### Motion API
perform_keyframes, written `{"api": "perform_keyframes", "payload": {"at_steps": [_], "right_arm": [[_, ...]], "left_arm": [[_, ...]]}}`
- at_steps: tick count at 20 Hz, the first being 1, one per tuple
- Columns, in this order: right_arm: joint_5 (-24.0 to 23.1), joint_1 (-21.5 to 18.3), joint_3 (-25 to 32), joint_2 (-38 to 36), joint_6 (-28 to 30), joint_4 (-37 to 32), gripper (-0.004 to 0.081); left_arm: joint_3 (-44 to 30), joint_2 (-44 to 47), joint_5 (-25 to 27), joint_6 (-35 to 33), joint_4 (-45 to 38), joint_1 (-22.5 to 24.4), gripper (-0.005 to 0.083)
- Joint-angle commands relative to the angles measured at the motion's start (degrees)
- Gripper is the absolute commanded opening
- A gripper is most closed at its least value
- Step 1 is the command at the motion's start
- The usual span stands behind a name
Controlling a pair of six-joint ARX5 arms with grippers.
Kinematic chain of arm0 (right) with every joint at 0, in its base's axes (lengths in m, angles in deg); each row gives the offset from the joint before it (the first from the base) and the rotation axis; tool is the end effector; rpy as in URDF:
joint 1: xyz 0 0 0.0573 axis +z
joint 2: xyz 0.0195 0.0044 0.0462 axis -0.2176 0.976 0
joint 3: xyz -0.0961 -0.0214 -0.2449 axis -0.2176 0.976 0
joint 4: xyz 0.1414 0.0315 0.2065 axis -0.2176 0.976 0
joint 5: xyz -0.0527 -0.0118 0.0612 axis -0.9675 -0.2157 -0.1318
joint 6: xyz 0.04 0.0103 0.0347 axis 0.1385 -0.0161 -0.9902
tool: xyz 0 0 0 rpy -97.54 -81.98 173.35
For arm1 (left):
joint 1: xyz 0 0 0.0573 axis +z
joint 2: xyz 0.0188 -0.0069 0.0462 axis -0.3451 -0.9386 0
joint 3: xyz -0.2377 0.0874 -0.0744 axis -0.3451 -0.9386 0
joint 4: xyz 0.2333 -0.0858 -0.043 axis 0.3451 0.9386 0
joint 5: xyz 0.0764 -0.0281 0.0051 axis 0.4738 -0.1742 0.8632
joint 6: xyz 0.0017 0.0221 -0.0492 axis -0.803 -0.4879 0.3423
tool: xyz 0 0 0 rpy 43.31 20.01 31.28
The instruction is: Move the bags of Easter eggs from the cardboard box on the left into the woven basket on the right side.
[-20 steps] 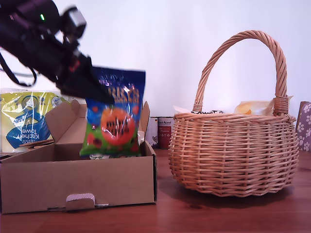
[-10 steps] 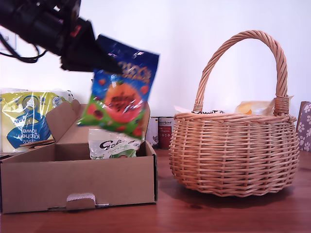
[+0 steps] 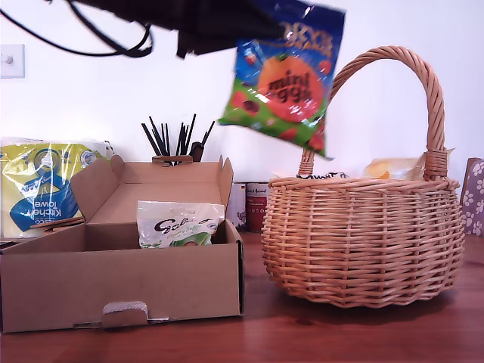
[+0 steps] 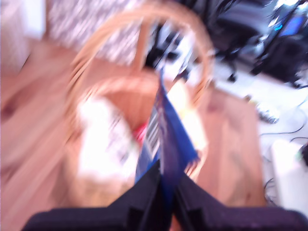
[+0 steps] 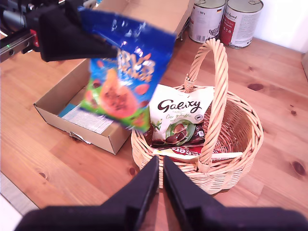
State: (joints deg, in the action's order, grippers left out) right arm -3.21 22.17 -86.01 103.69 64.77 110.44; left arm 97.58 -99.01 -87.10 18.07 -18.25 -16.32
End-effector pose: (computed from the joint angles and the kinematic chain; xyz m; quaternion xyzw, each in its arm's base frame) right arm 0.0736 0.0507 0.3607 -0.0908 0.2477 0.2863 0.9211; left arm 0.2471 -0.2060 0.2951 0.0101 0.1068 -0.6153 0.7809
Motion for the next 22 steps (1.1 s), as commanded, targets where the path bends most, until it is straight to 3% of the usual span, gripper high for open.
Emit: {"api": "perform_keyframes", "payload": {"at_steps": [1, 6, 12, 18, 22], "right_arm": [[0.00, 0.07, 1.36, 0.13, 0.04, -0.22, -0.0013], [0.00, 0.07, 1.36, 0.13, 0.04, -0.13, -0.0013], [0.00, 0.07, 1.36, 0.13, 0.02, 0.81, -0.0013], [0.00, 0.07, 1.36, 0.13, 0.09, 0.96, -0.0013], [0.02, 0.07, 1.36, 0.13, 0.20, 0.92, -0.0013]], "left_arm": [[-0.37, -1.95, 1.84, 2.01, -3.87, -0.37, -0.0024], [-0.37, -10.69, 7.21, 7.23, -17.31, -3.23, -0.0024], [-0.37, -21.44, 19.89, 16.37, -32.52, -7.48, -0.0024], [-0.37, -25.09, 25.00, 23.56, -30.47, -11.13, -0.0024], [-0.37, -26.14, 27.34, 23.63, -27.61, -13.07, -0.0024]]}}
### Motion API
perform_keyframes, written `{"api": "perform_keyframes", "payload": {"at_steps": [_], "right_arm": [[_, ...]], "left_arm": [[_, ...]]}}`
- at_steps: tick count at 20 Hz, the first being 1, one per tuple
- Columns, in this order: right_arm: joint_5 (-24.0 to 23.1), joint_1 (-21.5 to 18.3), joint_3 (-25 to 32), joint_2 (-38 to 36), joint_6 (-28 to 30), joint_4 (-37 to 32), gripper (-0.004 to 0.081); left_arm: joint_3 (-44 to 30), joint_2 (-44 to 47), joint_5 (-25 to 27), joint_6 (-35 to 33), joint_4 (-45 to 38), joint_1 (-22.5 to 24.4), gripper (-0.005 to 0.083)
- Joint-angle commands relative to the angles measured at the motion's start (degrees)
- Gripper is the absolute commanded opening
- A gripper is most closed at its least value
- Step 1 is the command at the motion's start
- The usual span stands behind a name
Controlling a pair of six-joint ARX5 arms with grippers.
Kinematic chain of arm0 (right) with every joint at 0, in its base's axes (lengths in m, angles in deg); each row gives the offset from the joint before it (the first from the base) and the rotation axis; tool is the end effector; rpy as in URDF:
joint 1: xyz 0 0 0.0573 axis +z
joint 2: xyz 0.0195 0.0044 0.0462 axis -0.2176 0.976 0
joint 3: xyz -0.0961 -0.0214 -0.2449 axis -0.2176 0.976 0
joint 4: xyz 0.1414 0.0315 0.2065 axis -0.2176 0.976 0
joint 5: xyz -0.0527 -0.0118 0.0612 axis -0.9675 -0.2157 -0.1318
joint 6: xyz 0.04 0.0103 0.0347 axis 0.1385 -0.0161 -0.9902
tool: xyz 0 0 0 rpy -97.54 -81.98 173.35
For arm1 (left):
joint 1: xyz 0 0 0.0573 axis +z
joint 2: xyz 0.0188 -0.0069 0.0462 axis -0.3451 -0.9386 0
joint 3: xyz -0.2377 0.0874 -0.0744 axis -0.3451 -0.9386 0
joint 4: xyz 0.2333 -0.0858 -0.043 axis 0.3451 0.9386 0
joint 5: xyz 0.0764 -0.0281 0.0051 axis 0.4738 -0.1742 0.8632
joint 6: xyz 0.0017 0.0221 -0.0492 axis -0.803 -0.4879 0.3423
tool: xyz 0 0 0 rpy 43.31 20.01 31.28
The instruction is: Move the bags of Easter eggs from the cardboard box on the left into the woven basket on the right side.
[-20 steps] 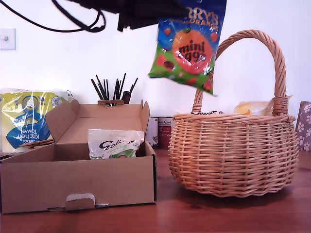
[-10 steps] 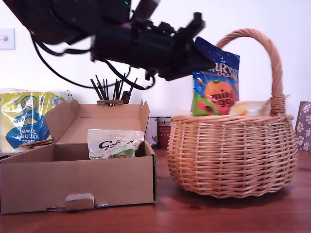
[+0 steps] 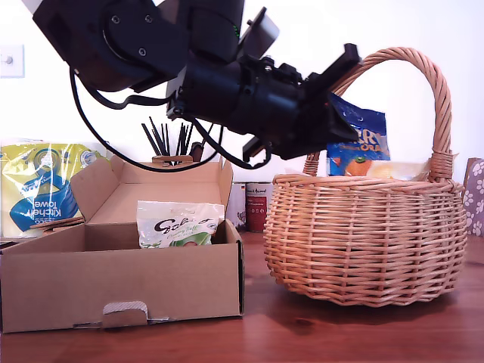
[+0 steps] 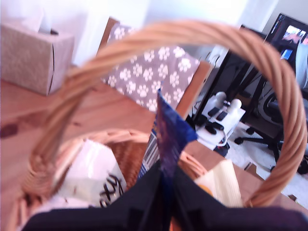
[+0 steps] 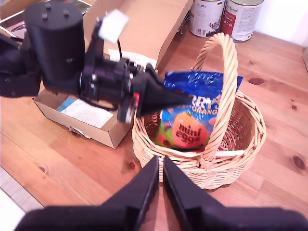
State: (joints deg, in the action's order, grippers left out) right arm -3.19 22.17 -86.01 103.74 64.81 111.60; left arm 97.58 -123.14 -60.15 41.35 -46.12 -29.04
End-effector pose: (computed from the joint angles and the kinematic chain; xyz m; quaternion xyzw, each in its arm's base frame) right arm 0.0730 0.0503 0.3589 -0.0941 0.2573 0.2858 0.9183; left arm 0.2540 -0.3044 0.1939 -0.1317 0.1743 -0.4899 0.8440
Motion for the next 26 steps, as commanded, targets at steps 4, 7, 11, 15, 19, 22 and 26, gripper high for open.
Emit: {"api": "perform_keyframes", "payload": {"at_steps": [4, 7, 11, 15, 19, 22, 26], "right_arm": [[0.20, 0.07, 1.36, 0.09, 0.15, -0.28, -0.0013], [0.66, 0.11, 1.36, 0.09, 0.15, -0.28, -0.0013], [0.72, 0.11, 1.36, 0.09, 0.15, -0.39, -0.0013], [1.64, 0.11, 1.36, 0.09, 0.13, -0.63, -0.0013], [1.68, 0.11, 1.36, 0.09, 0.13, -1.51, -0.0013], [1.68, 0.11, 1.36, 0.09, 0.13, -1.60, -0.0013], [3.67, 0.11, 1.36, 0.11, 0.13, -1.57, -0.0013]], "left_arm": [[-0.35, -1.99, 5.03, -0.35, 0.39, -0.20, 0.0222], [-0.02, -1.51, 5.92, -3.52, 0.46, 0.72, 0.0362], [0.04, 3.19, 7.76, -9.79, 5.20, 1.90, 0.0362], [0.04, 10.80, 15.58, -19.21, 16.31, 2.10, 0.0360], [0.04, 19.04, 20.48, -23.71, 27.32, 2.60, 0.0279], [0.04, 23.08, 20.28, -26.99, 37.59, 5.03, 0.0111], [0.02, 24.30, 14.38, -29.33, 48.46, 11.02, -0.0012]]}}
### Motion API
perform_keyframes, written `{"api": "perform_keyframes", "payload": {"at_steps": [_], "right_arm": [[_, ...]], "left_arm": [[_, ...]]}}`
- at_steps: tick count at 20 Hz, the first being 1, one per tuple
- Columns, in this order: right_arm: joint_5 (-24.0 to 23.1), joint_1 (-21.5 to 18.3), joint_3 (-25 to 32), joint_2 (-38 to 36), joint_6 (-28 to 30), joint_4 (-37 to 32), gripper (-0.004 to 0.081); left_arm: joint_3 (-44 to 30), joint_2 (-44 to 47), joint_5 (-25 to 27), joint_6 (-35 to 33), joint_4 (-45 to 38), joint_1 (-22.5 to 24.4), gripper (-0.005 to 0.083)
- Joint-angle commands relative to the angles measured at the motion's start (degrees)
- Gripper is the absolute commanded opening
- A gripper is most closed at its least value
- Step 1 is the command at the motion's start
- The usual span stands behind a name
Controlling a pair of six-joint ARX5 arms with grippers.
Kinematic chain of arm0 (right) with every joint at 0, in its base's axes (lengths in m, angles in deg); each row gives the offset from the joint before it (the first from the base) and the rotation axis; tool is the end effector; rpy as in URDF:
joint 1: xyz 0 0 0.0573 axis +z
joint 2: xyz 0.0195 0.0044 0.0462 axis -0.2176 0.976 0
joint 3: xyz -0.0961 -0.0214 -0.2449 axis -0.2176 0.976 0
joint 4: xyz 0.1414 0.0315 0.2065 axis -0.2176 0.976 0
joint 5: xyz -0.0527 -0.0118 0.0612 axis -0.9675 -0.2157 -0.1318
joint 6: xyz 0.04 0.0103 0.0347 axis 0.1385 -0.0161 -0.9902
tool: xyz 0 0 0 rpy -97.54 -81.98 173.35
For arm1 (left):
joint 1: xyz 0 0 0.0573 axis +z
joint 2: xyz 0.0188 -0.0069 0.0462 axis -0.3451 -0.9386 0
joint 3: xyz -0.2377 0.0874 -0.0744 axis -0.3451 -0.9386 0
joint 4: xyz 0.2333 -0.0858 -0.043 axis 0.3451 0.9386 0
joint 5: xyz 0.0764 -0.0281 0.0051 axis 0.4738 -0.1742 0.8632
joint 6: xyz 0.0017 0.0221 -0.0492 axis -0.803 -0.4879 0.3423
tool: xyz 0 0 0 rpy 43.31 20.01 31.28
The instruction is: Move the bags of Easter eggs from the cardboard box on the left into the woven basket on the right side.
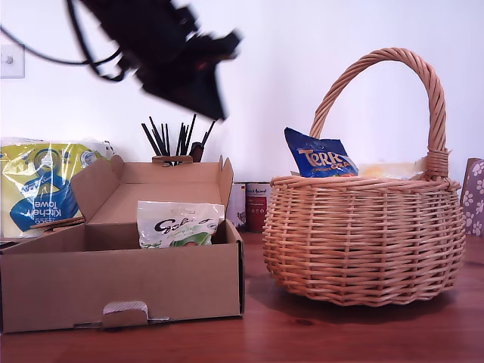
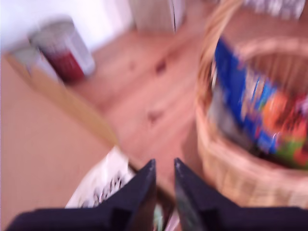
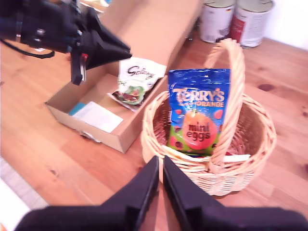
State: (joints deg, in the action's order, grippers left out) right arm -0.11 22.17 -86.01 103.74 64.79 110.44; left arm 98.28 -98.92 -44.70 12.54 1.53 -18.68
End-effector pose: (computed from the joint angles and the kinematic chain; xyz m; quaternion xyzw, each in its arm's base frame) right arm 0.0729 0.0521 0.3606 -0.0842 0.2498 0.3112 0.9131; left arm 0.2464 -0.1969 0.2675 0.1586 0.2414 -0.3152 0.9040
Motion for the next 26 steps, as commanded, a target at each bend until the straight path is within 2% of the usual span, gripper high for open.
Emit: {"api": "perform_keyframes", "payload": {"at_steps": [1, 5, 6, 7, 8, 9, 10, 15, 18, 23, 26], "right_arm": [[1.03, 0.11, 1.36, 0.11, 0.15, -0.44, -0.0013], [1.49, 0.11, 1.36, 0.20, 0.20, -0.52, -0.0013], [1.49, 0.11, 1.36, 0.20, 0.20, -0.52, -0.0013], [1.49, 0.11, 1.36, 0.20, 0.24, -0.55, -0.0013], [1.49, 0.11, 1.36, 0.20, 0.35, -0.63, -0.0013], [1.51, 0.11, 1.36, 0.20, 0.61, -0.66, -0.0013], [1.51, 0.11, 1.36, 0.22, 0.61, -0.63, -0.0013], [1.55, 0.11, 1.36, 0.22, 0.74, -0.70, -0.0013], [1.62, 0.11, 1.36, 0.22, 1.70, -0.74, -0.0013], [1.86, 0.11, 1.36, 0.70, 1.70, -1.05, -0.0013], [2.03, 0.11, 1.36, 0.92, 1.73, -1.07, -0.0013]], "left_arm": [[-0.92, 0.07, -2.29, -0.74, 1.88, 2.32, -0.0012], [-2.16, -0.26, -7.02, -1.73, 4.15, 8.98, -0.0003], [-2.16, -0.87, -9.79, 0.52, 4.98, 10.75, 0.0123], [-2.16, -1.66, -11.39, 2.47, 5.66, 11.91, 0.0395], [-2.16, -2.93, -11.30, 2.71, 6.34, 12.70, 0.0711], [-2.16, -4.15, -11.37, 2.34, 6.73, 13.09, 0.0788], [-2.16, -5.66, -11.37, 3.02, 6.36, 13.09, 0.0751], [-2.16, -12.59, -11.54, 14.12, 4.92, 13.09, 0.0752], [-2.14, -16.15, -11.93, 18.45, 1.66, 13.03, 0.0752], [-2.14, -18.78, -5.62, 23.10, 1.16, 12.94, 0.0752], [-2.05, -19.56, -5.66, 24.17, -1.07, 12.85, 0.0752]]}}
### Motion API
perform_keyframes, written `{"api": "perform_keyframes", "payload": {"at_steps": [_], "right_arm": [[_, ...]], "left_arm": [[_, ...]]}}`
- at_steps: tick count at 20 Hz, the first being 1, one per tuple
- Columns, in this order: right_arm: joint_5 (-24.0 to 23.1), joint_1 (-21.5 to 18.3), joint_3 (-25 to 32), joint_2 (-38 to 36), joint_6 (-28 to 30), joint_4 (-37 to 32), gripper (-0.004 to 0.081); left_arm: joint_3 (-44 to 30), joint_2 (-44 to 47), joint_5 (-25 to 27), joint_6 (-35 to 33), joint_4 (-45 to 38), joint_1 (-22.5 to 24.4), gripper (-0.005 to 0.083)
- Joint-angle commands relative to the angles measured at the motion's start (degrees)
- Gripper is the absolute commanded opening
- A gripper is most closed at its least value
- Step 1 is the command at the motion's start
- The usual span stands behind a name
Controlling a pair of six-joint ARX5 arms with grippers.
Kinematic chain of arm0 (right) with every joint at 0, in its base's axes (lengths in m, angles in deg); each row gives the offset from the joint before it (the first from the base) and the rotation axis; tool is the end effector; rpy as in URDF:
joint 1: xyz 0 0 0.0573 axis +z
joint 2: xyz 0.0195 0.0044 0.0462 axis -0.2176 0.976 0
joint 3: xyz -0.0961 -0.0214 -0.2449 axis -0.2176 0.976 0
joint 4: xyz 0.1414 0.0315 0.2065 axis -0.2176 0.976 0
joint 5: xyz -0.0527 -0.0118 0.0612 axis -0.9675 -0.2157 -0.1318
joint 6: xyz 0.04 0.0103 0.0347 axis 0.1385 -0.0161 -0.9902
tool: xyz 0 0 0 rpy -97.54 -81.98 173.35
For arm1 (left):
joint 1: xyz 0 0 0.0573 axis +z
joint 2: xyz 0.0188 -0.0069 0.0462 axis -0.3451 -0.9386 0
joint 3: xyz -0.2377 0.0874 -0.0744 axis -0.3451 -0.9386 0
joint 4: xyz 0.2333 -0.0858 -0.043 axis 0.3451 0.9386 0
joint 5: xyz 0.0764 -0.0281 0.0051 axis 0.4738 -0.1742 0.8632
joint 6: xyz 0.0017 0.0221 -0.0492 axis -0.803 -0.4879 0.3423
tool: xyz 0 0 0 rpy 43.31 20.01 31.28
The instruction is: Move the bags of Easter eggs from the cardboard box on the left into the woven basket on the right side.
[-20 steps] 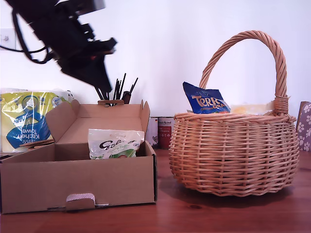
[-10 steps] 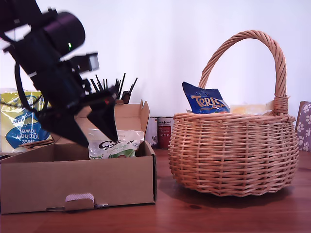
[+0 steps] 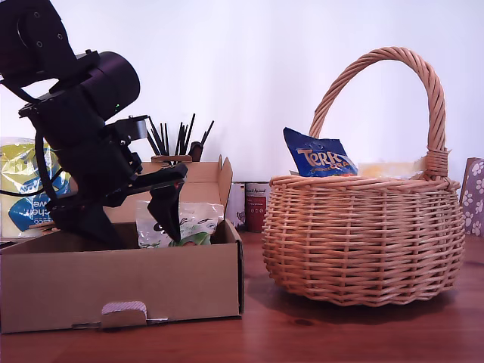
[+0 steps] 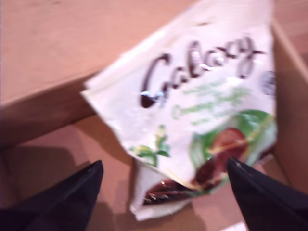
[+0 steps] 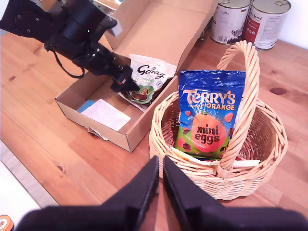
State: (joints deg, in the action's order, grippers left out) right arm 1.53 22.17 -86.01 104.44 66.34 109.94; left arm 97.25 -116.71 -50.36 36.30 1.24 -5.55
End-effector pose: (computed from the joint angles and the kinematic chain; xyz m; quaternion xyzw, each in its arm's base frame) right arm 0.0753 0.0548 0.3605 -0.0932 0.2479 0.3275 0.9070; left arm 0.3130 -0.1526 0.1647 -0.0397 0.4497 -0.1624 0.8774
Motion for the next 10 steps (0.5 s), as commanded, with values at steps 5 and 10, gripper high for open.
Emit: {"api": "perform_keyframes", "payload": {"at_steps": [5, 10], "right_arm": [[0.42, 0.11, 1.36, 0.26, 0.20, -0.61, -0.0013], [0.46, 0.11, 1.36, 0.26, 0.35, -0.61, -0.0013]], "left_arm": [[-1.01, -4.09, -0.76, 1.92, -3.56, -0.31, 0.0752], [-1.01, -8.11, -1.49, 3.63, -6.25, -0.72, 0.0752]]}}
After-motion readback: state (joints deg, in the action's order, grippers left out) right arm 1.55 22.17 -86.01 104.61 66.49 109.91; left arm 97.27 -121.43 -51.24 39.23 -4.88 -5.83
